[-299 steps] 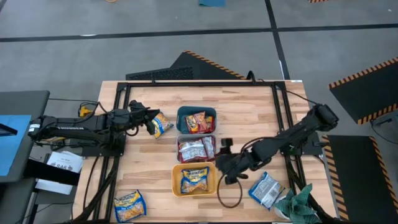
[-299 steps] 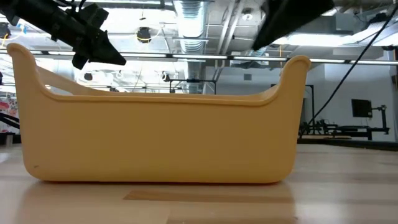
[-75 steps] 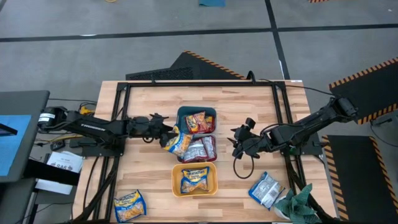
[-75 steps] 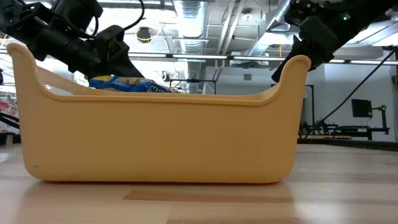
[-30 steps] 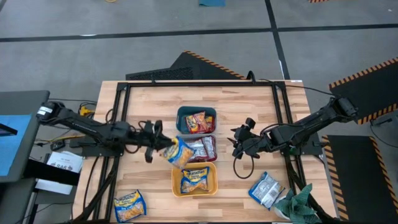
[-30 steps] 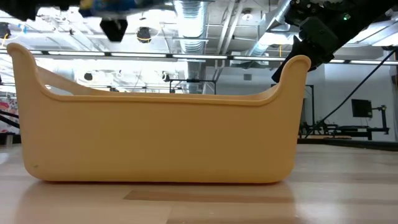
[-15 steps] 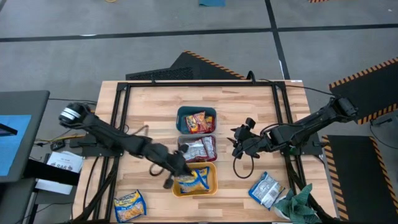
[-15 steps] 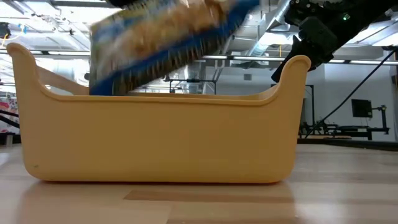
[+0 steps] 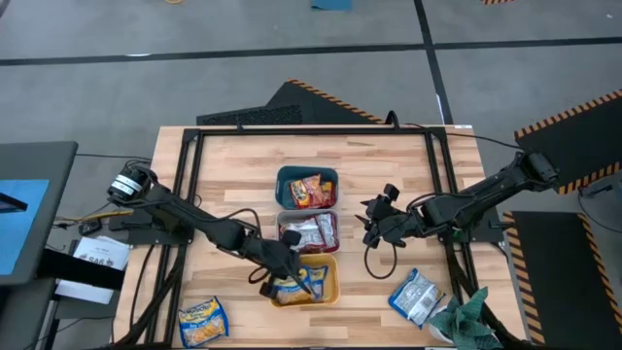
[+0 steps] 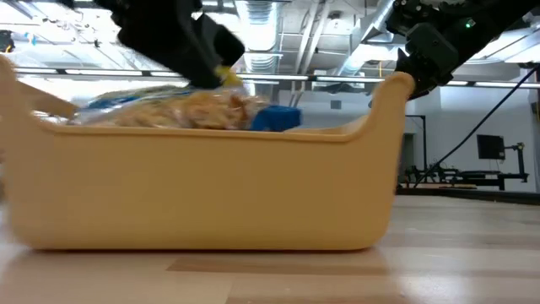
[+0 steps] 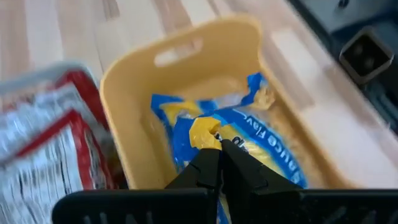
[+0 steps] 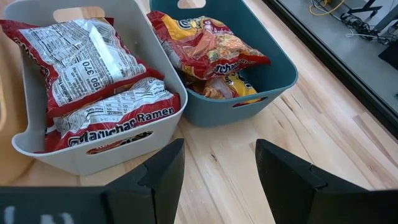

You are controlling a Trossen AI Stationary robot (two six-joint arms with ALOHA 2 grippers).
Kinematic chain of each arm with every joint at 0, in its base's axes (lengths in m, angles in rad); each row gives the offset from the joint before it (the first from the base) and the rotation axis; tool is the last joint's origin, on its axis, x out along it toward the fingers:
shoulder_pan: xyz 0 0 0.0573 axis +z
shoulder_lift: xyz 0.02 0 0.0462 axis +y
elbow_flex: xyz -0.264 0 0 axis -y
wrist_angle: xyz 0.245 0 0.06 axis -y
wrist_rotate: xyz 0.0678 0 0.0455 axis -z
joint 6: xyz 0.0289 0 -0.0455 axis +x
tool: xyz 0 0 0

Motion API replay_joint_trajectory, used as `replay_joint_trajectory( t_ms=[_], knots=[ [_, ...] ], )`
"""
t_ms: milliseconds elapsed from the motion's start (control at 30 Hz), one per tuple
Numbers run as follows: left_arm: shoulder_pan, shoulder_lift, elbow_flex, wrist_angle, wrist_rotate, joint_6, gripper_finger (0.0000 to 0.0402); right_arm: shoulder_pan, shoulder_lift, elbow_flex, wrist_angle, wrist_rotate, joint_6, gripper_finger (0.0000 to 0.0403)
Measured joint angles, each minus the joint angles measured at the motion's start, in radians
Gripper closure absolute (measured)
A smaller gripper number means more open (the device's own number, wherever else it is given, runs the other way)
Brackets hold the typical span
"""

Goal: Sort Maruchan noodles
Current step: Put the blue noodle pack into the yellow bin

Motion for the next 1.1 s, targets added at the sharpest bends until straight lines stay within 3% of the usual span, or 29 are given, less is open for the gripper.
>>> replay_joint_trajectory(
  t_ms=[133, 400, 833, 1100],
  knots=[
    [-0.002, 0.000, 0.000, -0.071, 0.001, -0.008, 0.0401, 0.000, 0.000, 0.000, 0.000, 0.000, 0.000, 0.0185],
    [-0.002, 0.000, 0.000, -0.049, -0.075, -0.040, 0.0394, 0.000, 0.000, 0.000, 0.002, 0.000, 0.000, 0.0185],
    [-0.002, 0.000, -0.001, 0.044, -0.093, -0.052, 0.0298, 0.000, 0.000, 0.000, 0.002, 0.000, 0.000, 0.0185],
    [-0.002, -0.018, -0.002, 0.034, -0.096, -0.033, 0.0278, 0.000, 0.000, 0.000, 0.002, 0.000, 0.000, 0.0185]
  ],
)
